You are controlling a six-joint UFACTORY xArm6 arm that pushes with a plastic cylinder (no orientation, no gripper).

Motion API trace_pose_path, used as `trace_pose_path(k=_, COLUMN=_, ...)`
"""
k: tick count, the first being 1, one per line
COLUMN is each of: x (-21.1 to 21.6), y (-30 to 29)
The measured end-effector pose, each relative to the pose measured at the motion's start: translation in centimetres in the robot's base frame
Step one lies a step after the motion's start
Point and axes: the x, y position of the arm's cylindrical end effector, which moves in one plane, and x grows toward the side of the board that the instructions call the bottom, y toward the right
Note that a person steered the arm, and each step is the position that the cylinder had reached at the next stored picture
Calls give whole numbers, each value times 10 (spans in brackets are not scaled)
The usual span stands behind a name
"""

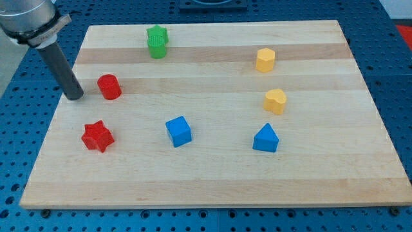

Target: Move the red circle towards the green circle

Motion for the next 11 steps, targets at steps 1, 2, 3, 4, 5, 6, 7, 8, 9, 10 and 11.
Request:
trace_pose_path(k=1, x=-6, y=17)
trace_pose_path(k=2, x=-4, y=31)
trace_pose_path(k=3, x=-4, y=32)
trace_pose_path(k=4, x=-12, y=44)
trace_pose_path(k=5, x=-26, y=76)
trace_pose_path(k=6, x=-27, y=89)
trace_pose_path(k=7, x=-10, y=88)
trace_pose_path(k=8, x=8, y=88)
trace_pose_path(k=9, x=15, y=101)
trace_pose_path(k=10, x=-5, y=115)
trace_pose_path(k=11, x=-47, y=122)
